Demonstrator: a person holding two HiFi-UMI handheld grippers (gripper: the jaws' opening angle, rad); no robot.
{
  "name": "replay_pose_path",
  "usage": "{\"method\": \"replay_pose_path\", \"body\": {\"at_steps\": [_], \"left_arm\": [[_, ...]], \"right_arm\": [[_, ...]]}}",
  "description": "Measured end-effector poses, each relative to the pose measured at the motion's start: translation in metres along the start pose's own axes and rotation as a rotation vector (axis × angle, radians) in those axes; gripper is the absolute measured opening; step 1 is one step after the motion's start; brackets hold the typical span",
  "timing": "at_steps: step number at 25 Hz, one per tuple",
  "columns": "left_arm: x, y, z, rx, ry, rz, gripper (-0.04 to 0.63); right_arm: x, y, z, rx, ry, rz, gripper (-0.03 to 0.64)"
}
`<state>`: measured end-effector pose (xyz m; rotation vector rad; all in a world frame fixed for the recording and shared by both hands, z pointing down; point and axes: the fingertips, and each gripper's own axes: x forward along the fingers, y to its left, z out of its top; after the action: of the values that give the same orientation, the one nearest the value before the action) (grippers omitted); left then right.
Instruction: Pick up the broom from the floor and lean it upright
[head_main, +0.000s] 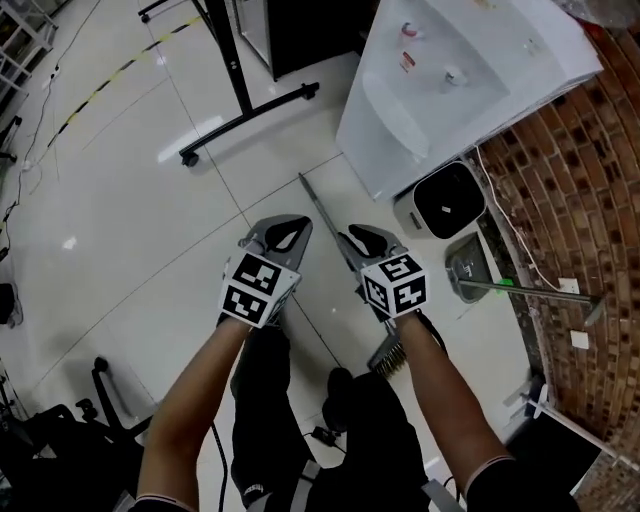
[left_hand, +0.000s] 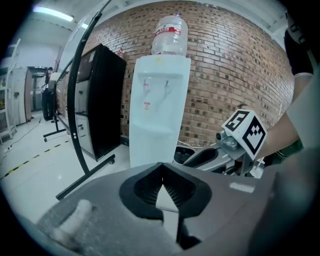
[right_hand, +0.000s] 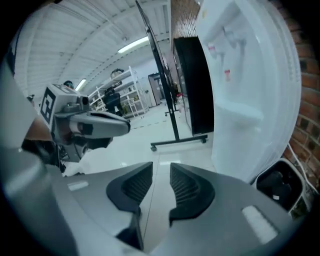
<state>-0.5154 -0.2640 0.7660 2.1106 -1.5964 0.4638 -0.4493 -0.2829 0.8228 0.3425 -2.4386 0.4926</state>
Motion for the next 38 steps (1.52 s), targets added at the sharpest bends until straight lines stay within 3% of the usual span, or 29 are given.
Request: {"method": "replay_pose_path", "body": {"at_steps": [2,7,14,23,29,38], "left_arm": [[0.025,0.019,-0.034,0.021,0.017,-0.018,0.002],[0.080,0.059,-0.104,-0.024,0.049,-0.088,0.002],[0.119,0.094,-0.166,-0.054,0.106,-0.112,0.002],[0.134,0.107,-0.209,-0.062,0.133,-0.102,0.001],[0.129,0.114,-0.206,-0.073,0.131,-0.079,0.002],[0.119,0.104,-0.178,-0.066,0.106,-0.059,0.000]], "right_arm": [[0.050,-0.017,-0.038,0.011,0.052,0.000,0.126],[0.168,-0.071,-0.121,0.051,0.174,-0.002,0.166],[0.278,-0.128,-0.192,0.024,0.302,-0.025,0.175],[0.330,-0.154,-0.226,0.001,0.376,-0.106,0.166],[0.330,-0.165,-0.232,-0.024,0.391,-0.135,0.084],[0.284,-0.138,-0.179,0.018,0.249,-0.080,0.080]]}}
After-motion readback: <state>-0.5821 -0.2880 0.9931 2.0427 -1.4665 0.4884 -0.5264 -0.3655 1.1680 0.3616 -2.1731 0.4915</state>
